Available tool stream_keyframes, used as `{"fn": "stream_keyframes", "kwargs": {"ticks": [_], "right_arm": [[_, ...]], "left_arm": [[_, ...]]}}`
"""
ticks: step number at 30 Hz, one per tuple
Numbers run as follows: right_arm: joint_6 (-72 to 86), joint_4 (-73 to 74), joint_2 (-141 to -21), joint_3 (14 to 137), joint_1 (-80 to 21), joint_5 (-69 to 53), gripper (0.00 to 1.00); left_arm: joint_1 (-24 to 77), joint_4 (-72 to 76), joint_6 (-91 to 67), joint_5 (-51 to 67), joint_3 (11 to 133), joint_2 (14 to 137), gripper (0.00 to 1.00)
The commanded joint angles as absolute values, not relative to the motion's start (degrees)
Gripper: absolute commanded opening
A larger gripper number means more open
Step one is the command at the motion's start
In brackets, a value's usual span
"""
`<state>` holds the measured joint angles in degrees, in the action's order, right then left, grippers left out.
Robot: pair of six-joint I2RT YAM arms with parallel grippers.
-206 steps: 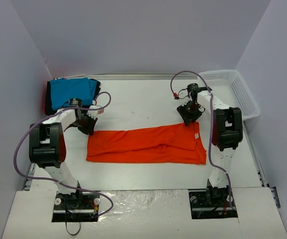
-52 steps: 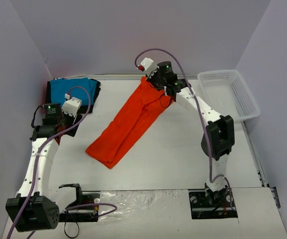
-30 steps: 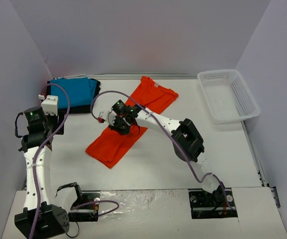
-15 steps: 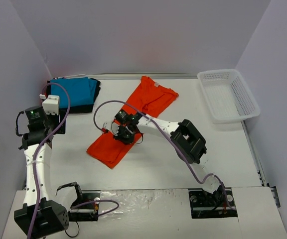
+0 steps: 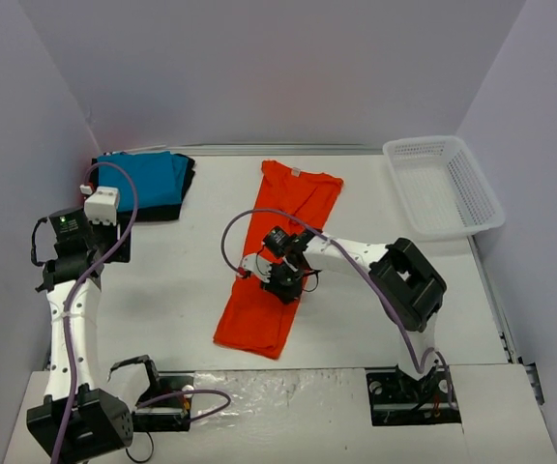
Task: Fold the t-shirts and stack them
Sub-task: Rotate the tshirt 90 degrees
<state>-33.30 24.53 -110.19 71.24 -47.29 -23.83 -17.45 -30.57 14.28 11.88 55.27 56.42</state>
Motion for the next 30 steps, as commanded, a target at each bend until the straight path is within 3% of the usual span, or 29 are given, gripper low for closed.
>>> {"fn": "stream_keyframes", "kwargs": {"ticks": [1, 13, 30], "right_arm": [[-36.74, 43.85, -112.34, 64.77, -43.61, -20.48, 0.0], [-41.39, 50.71, -119.44, 76.81, -26.73, -15.03, 0.0], [-47.19, 67.4, -119.01, 92.28, -27.07, -21.88, 0.0]], "left_arm": [[-17.93, -30.76, 14.06, 14.15, 55.55, 55.81, 0.66], [-17.93, -31.55, 14.94, 17.49, 55.55, 55.81, 0.67], [-18.02, -31.82, 15.21, 19.34, 55.9, 56.69, 0.67]]}}
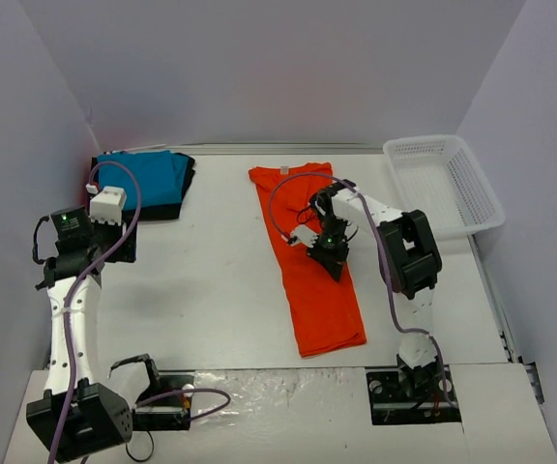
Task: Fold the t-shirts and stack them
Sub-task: Rotate the tshirt 90 degrees
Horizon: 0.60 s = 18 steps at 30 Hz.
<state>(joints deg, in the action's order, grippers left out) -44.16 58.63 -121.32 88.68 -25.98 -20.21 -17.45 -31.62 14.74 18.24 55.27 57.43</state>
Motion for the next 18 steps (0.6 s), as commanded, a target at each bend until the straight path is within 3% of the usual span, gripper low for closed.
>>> {"fn": "stream_keyframes", "kwargs": {"ticks": [1, 6, 18], "right_arm": [[-46.94, 67.93, -118.05, 92.89, -27.33, -22.93, 0.0], [-46.58, 67.94, -116.01, 92.2, -29.0, -21.18, 0.0], [-48.87, 65.48, -125.06, 90.17, -29.97, -25.22, 0.0]], "left_arm": [[-17.93, -31.9, 15.21, 19.42, 55.9, 56.78, 0.67], [-17.93, -31.99, 15.29, 19.51, 55.72, 56.43, 0.67], [-17.93, -32.78, 15.64, 19.95, 55.46, 56.25, 0.67]]}}
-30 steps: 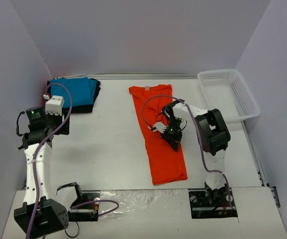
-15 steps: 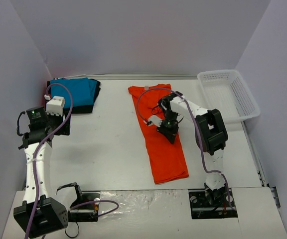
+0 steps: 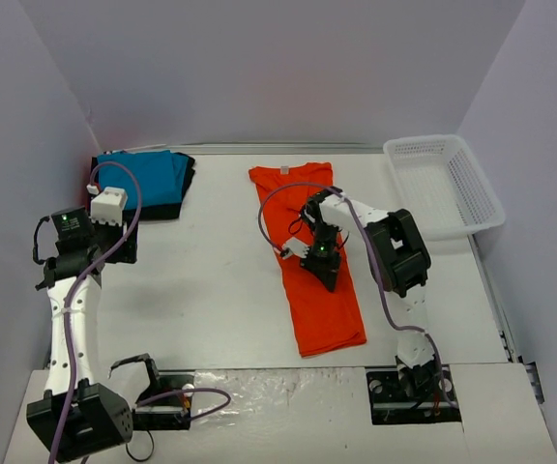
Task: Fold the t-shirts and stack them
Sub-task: Rotate the tshirt 90 degrees
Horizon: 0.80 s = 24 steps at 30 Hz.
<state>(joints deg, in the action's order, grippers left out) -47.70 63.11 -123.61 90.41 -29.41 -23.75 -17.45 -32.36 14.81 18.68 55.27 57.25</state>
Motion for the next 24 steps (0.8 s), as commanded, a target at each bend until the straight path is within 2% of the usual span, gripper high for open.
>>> {"fn": "stream_keyframes", "kwargs": {"ticks": [1, 10, 24], "right_arm": [[-48.87, 65.3, -125.94, 90.61, -29.97, -25.4, 0.0], [-49.31, 63.98, -130.78, 94.21, -29.8, -27.51, 0.0], [-46.93, 63.81, -144.39, 113.09, -26.81, -26.98, 0.0]], "left_arm": [[-17.93, -32.78, 15.64, 19.95, 55.46, 56.25, 0.67], [-17.93, -32.87, 15.91, 20.39, 55.2, 56.25, 0.67], [-17.93, -32.78, 16.44, 20.83, 54.84, 57.48, 0.68]]}}
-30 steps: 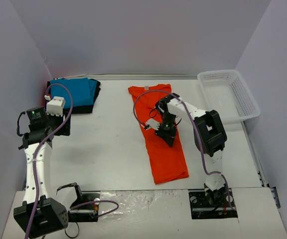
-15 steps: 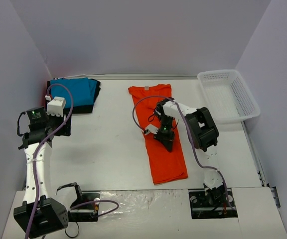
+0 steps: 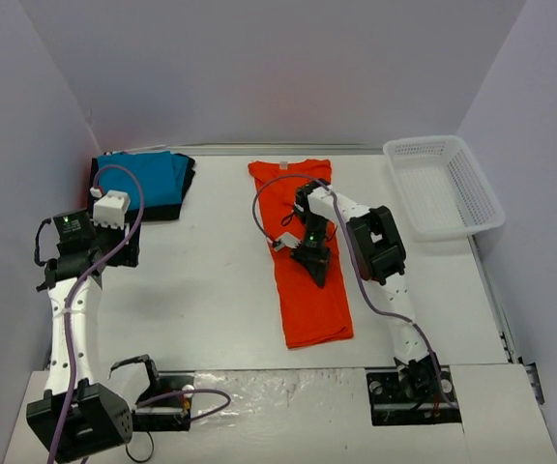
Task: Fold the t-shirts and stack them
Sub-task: Rotate the tshirt 90 degrees
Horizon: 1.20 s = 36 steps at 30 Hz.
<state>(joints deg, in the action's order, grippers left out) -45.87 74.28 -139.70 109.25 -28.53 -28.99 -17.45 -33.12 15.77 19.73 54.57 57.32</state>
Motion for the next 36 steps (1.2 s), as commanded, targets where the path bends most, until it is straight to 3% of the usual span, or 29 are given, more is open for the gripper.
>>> {"fn": "stream_keyframes", "kwargs": {"ticks": [1, 14, 24, 33, 36], "right_arm": [[-46.67, 63.72, -145.01, 114.07, -26.55, -26.81, 0.0], [-45.18, 63.55, -151.87, 131.38, -24.35, -26.37, 0.0], [-42.36, 54.85, -154.25, 136.31, -24.34, -22.94, 0.0], [-40.25, 52.56, -148.2, 131.16, -24.61, -21.61, 0.0], [-39.99, 53.26, -140.73, 126.23, -25.31, -23.28, 0.09]], "left_arm": [[-17.93, -32.78, 16.52, 20.92, 54.84, 57.57, 0.68], [-17.93, -33.05, 16.35, 21.36, 56.16, 59.94, 0.68], [-17.93, -33.4, 16.61, 21.09, 55.99, 60.21, 0.71], [-17.93, -33.75, 17.22, 21.7, 55.9, 59.42, 0.72], [-17.93, -33.84, 18.1, 24.51, 55.55, 56.79, 0.75]]}}
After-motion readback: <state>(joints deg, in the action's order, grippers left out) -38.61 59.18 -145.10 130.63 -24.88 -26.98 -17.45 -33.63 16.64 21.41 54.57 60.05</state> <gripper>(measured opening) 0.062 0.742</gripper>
